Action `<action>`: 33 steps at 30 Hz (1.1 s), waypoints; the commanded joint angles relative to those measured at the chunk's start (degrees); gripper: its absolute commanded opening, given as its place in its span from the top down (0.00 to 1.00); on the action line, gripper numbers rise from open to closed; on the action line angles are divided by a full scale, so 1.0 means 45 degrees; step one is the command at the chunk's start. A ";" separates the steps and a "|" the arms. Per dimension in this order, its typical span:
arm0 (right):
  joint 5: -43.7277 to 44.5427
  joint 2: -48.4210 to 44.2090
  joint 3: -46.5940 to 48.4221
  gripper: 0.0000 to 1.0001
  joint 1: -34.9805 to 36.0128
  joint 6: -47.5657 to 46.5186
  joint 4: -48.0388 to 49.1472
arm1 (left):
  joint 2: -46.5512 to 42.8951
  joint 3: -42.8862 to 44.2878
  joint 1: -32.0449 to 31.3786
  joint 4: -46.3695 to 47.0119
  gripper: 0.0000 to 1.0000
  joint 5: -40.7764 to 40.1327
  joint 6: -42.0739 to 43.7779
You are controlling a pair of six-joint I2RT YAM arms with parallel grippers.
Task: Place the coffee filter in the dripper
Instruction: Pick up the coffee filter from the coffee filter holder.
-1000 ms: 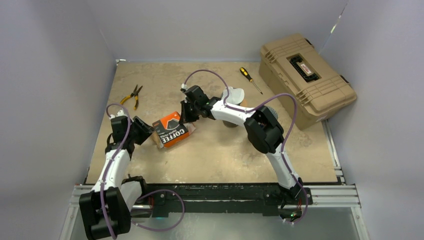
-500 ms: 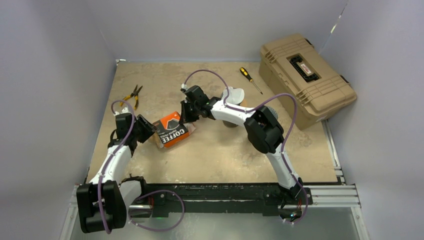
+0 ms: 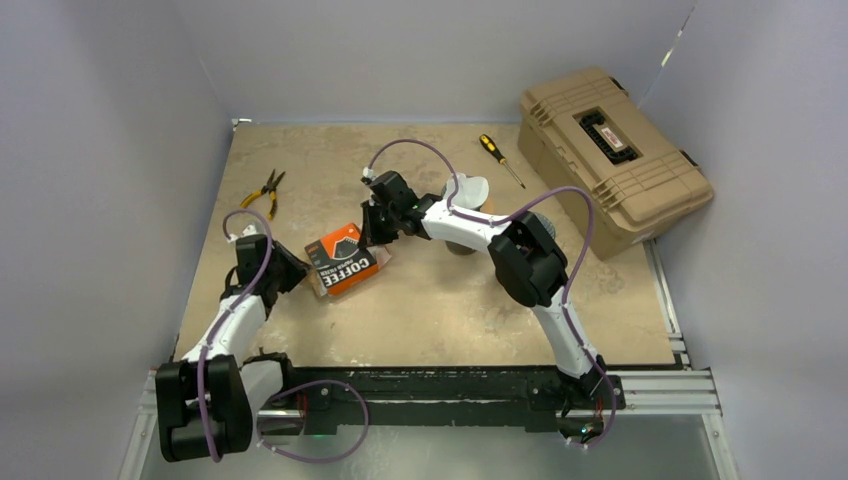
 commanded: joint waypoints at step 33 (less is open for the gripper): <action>0.0568 -0.0810 -0.0111 1.00 -0.0166 -0.0520 -0.0631 | -0.1997 0.3120 -0.0075 -0.2561 1.00 0.0163 0.1449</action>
